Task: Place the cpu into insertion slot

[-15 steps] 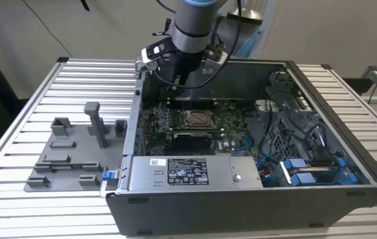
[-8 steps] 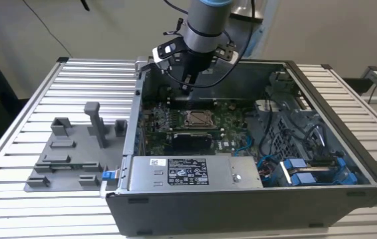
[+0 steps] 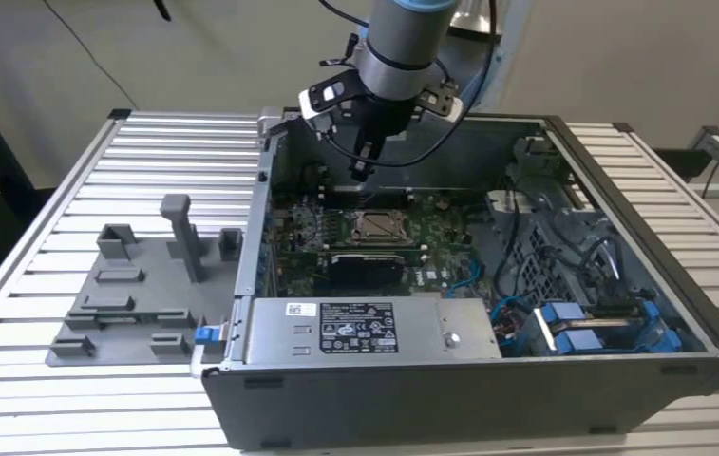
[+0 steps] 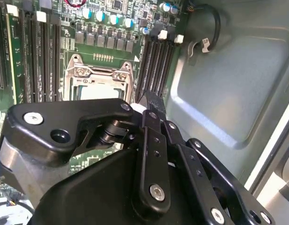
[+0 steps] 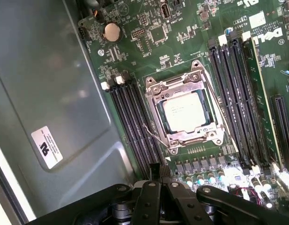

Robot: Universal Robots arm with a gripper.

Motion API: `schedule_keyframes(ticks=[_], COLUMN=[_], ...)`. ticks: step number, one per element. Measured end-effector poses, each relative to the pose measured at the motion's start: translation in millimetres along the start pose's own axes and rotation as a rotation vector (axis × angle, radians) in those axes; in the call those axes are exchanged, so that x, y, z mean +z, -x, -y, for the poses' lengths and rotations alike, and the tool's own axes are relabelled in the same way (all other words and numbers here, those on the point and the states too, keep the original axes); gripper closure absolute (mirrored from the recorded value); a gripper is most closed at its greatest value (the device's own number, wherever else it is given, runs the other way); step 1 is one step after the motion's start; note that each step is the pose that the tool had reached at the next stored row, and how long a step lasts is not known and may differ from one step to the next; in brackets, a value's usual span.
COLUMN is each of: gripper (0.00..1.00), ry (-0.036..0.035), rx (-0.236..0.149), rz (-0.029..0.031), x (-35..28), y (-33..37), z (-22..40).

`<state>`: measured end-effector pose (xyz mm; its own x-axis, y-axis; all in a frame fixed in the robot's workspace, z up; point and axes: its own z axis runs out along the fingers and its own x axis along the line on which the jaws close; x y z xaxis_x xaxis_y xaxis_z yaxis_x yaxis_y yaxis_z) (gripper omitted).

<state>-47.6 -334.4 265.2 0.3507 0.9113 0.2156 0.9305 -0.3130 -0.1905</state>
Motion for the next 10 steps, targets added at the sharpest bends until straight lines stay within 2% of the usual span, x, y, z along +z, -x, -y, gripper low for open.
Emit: schedule_keyframes(ticks=[7,10], gripper=[0.89,0.89], ry=[-0.0001,-0.0079], rx=[-0.001,-0.042], rz=[0.0002,0.0078], x=[0.0,0.3], y=[0.0,0.0], z=[0.0,-0.1])
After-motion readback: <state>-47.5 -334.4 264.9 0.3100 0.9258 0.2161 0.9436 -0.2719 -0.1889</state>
